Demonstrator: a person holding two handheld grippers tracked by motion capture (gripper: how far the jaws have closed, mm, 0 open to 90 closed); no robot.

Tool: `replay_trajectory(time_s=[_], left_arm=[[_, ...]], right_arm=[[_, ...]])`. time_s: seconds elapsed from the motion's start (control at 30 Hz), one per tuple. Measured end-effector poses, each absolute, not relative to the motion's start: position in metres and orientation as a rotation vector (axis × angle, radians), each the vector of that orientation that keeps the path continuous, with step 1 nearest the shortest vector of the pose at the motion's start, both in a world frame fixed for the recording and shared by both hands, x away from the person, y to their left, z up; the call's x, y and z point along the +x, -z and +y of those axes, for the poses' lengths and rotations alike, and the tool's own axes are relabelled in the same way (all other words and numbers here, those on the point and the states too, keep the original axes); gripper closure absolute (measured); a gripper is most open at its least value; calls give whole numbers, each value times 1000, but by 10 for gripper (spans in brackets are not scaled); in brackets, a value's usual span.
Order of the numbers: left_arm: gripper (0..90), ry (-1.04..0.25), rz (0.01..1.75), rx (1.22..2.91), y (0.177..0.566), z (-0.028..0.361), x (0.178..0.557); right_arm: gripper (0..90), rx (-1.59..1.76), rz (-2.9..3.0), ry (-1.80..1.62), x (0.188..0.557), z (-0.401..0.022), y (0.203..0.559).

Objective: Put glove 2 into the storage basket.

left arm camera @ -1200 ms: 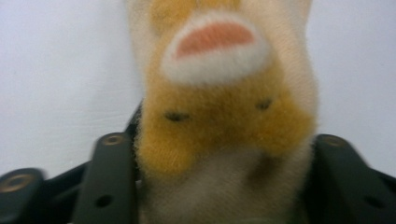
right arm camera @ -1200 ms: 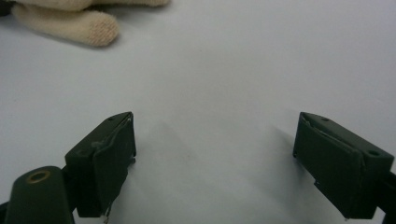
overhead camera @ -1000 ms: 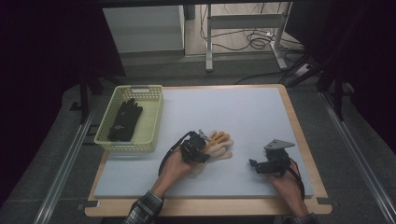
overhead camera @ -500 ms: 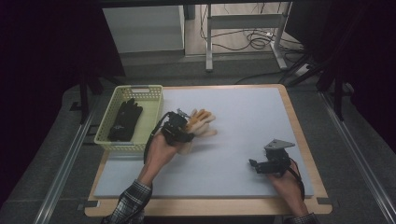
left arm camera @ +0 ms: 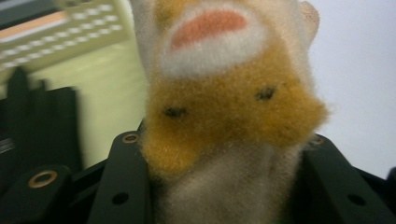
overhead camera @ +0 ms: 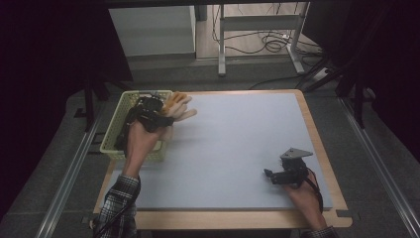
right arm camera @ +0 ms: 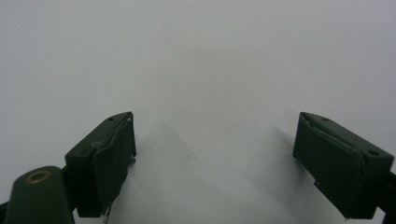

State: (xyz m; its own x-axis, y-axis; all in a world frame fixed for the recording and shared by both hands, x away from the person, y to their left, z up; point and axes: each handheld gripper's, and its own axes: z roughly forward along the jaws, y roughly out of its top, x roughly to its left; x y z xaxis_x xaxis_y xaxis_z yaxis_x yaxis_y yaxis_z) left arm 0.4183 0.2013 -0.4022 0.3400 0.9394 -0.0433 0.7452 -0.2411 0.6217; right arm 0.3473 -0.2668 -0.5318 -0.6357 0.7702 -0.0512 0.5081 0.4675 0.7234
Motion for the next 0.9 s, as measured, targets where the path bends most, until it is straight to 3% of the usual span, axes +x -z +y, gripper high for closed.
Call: replay_trajectory(time_s=[0.43, 0.9], left_arm=[[565, -606, 1696, 1958, 400, 269, 433], [548, -545, 1773, 2109, 470, 255, 478]], right_arm=[[129, 1076, 2349, -974, 347, -267, 532], [129, 1076, 2349, -975, 347, -267, 532]])
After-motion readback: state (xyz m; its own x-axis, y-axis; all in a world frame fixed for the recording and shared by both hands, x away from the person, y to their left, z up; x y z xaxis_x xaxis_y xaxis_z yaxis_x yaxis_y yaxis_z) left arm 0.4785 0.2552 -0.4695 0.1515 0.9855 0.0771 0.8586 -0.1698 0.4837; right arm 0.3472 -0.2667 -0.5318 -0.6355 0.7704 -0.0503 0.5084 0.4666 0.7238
